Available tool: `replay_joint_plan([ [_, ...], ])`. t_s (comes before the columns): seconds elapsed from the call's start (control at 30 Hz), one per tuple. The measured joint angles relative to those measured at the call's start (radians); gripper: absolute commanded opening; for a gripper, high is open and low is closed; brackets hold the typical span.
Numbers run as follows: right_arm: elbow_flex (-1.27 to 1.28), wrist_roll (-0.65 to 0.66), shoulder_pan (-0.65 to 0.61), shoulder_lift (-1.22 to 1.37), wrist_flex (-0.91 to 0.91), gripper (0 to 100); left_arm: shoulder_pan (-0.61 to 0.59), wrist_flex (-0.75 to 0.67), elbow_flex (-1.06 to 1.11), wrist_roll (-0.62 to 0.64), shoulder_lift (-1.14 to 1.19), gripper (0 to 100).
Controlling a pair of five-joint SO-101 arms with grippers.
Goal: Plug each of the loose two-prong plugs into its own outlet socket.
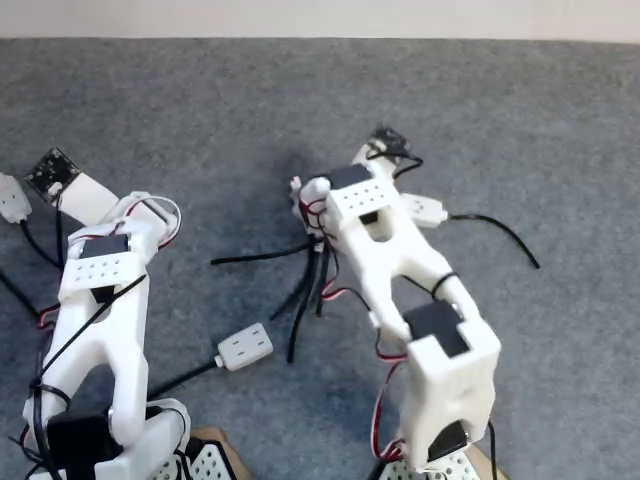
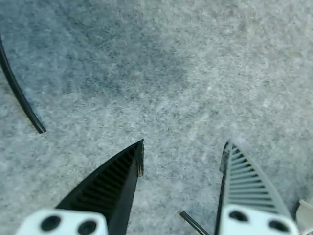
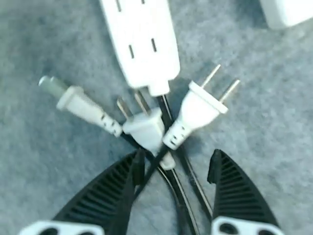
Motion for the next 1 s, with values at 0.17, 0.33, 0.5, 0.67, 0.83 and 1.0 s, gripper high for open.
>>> replay_joint_plan([
  [0.17,-0.029,-0.054,0.012,0.063,0.009,7.4,0.0,0.0,0.0,0.0,0.0,27],
  [0.33,-0.031,-0.06,0.031,0.063,0.032,3.7,0.0,0.0,0.0,0.0,0.0,27],
  [0.5,-0.031,-0.041,0.066,0.063,0.074,3.7,0.0,0.0,0.0,0.0,0.0,27],
  [0.67,-0.12,0.204,0.101,0.064,0.267,3.7,0.014,0.0,0.0,0.0,0.0,27],
  [0.83,-0.255,0.678,0.114,0.064,0.534,3.7,0.021,0.0,0.0,0.0,0.002,27],
  [1.0,-0.265,1.292,0.114,0.064,0.654,3.6,0.021,0.0,0.003,0.0,0.002,27],
])
